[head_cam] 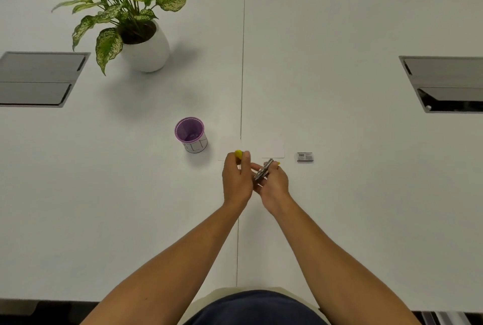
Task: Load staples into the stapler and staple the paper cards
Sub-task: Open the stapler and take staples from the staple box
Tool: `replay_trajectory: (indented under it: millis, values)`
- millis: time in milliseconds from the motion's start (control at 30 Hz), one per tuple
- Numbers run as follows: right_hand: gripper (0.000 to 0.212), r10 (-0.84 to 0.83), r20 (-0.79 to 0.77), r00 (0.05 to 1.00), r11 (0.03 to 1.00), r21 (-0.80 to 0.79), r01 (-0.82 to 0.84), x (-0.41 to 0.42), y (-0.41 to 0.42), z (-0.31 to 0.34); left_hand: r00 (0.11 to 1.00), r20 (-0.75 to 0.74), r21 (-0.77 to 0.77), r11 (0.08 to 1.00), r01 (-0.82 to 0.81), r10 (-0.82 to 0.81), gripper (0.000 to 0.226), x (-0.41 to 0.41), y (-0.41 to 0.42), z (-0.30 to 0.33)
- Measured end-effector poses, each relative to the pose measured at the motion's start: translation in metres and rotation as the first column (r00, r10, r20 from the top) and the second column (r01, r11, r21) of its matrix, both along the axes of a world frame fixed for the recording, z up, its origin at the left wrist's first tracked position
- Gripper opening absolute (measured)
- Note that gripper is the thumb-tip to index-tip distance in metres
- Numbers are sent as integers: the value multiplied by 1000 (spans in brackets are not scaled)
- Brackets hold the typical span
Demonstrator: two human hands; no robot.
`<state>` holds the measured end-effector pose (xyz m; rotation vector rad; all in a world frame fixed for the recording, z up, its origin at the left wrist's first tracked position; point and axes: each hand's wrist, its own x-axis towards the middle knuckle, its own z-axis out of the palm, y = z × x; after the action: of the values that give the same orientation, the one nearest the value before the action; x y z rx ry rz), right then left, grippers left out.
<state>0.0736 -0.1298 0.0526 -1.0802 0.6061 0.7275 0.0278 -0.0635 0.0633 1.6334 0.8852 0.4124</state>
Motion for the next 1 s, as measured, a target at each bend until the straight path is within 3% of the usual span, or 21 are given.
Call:
replay_trajectory:
  millis: [100, 233, 333, 567, 733, 800, 933, 1000]
  values:
    - [28, -130, -55, 990, 987, 91, 135, 14, -9, 5, 984, 78, 151, 977, 148, -161, 14, -15, 11, 3]
    - [25, -178, -43, 983, 964, 194, 183, 29, -17, 12, 923, 57, 368, 867, 336, -382, 18, -34, 16, 1]
    - [30, -138, -15, 990, 957, 257, 138, 33, -16, 17, 898, 29, 471, 798, 375, -439, 20, -45, 12, -5]
    - [38, 12, 14, 1000, 965, 263, -15, 21, -14, 19, 813, -166, 463, 684, 564, -558, 51, -50, -5, -10]
    - [40, 85, 46, 995, 968, 232, -93, 22, -20, 20, 728, -241, 637, 461, 617, -642, 58, -59, 8, -8]
    - [39, 111, 65, 992, 969, 215, -123, 23, -24, 19, 733, -201, 666, 458, 588, -650, 49, -59, 12, -5]
    - [38, 204, 146, 968, 964, 145, -225, 20, -26, 17, 838, -79, 730, 541, 417, -539, 16, -45, 13, 5]
    - [37, 238, 167, 957, 957, 128, -261, 15, -24, 16, 866, -81, 703, 588, 401, -494, 17, -34, 13, 12]
